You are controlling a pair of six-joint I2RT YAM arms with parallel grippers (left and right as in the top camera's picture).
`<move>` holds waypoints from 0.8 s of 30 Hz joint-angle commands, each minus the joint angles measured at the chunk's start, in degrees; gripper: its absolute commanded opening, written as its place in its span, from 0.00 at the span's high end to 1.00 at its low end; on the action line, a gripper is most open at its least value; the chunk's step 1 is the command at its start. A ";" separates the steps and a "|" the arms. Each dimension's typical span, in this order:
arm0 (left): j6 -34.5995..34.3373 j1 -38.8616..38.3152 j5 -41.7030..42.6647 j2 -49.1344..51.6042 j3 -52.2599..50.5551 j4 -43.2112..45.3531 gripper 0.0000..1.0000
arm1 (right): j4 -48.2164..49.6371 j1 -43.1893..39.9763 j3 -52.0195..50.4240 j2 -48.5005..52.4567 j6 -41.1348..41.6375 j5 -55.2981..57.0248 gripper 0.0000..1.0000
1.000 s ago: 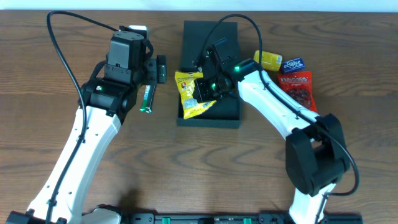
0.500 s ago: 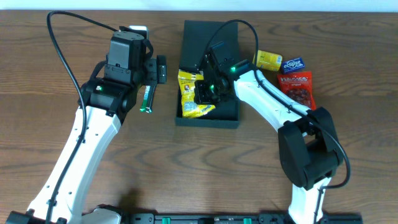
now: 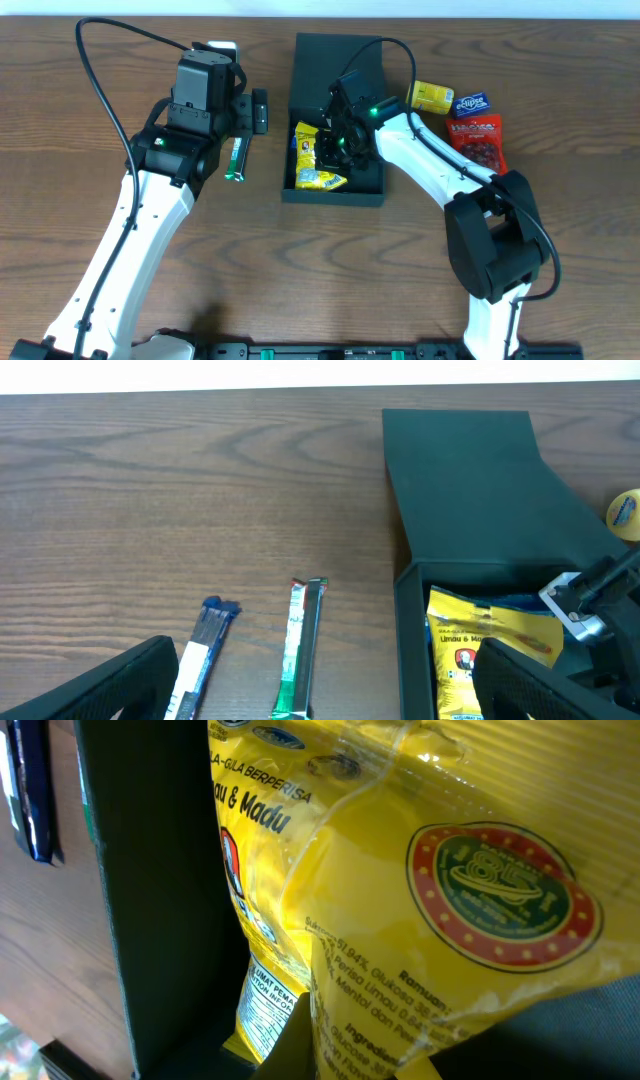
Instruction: Pack container
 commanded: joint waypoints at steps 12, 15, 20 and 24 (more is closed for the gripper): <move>-0.46 0.24 0.28 -0.66 0.44 -0.11 0.04 | -0.35 2.54 -0.17 3.74 0.59 0.66 0.99; -0.46 0.24 0.28 -0.66 0.44 -0.13 0.05 | -0.28 2.54 -0.15 4.17 -0.57 0.68 0.93; -0.48 0.24 0.35 -0.55 0.42 -0.37 0.05 | -0.07 1.88 0.39 3.61 -1.20 0.00 0.33; -0.46 0.24 2.14 -0.24 0.35 -0.79 0.04 | -0.37 0.74 1.53 0.74 -2.19 0.02 0.19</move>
